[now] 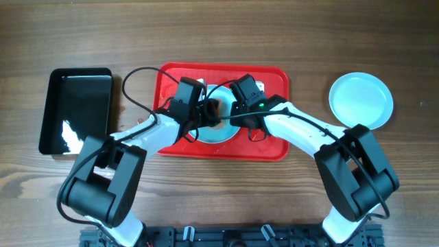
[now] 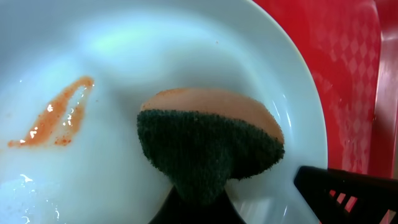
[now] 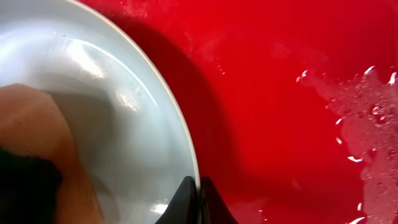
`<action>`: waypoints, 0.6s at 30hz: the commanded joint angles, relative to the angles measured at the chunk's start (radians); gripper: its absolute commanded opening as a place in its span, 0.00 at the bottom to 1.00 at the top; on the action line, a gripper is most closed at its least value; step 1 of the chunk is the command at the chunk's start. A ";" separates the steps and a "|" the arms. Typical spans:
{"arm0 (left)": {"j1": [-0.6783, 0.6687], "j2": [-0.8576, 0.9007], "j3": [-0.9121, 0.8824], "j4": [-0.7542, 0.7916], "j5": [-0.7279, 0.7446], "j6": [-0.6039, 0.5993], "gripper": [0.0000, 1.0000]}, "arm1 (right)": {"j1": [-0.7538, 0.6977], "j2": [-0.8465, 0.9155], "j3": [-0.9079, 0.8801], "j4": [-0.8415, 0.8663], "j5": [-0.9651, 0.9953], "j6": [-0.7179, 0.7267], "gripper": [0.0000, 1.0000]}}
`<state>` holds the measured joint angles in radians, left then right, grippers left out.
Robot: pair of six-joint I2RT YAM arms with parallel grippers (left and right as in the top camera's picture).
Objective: Clean dirty plates on tray and stack at the side
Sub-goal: 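Scrub the sauce smear with the left gripper's sponge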
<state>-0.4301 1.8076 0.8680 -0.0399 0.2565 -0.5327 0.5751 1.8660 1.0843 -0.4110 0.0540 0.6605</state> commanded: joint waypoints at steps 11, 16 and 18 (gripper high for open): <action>0.017 0.054 -0.006 0.066 -0.373 0.066 0.04 | -0.003 -0.008 -0.011 -0.002 0.013 -0.006 0.04; 0.037 0.054 -0.006 0.159 -0.375 0.085 0.04 | -0.003 -0.008 -0.011 -0.003 0.013 -0.006 0.04; 0.044 0.054 -0.006 0.189 -0.387 0.085 0.04 | -0.003 -0.008 -0.011 -0.005 0.013 -0.006 0.04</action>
<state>-0.4152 1.8393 0.8703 0.1139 -0.0338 -0.4793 0.5724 1.8660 1.0843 -0.4072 0.0544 0.6605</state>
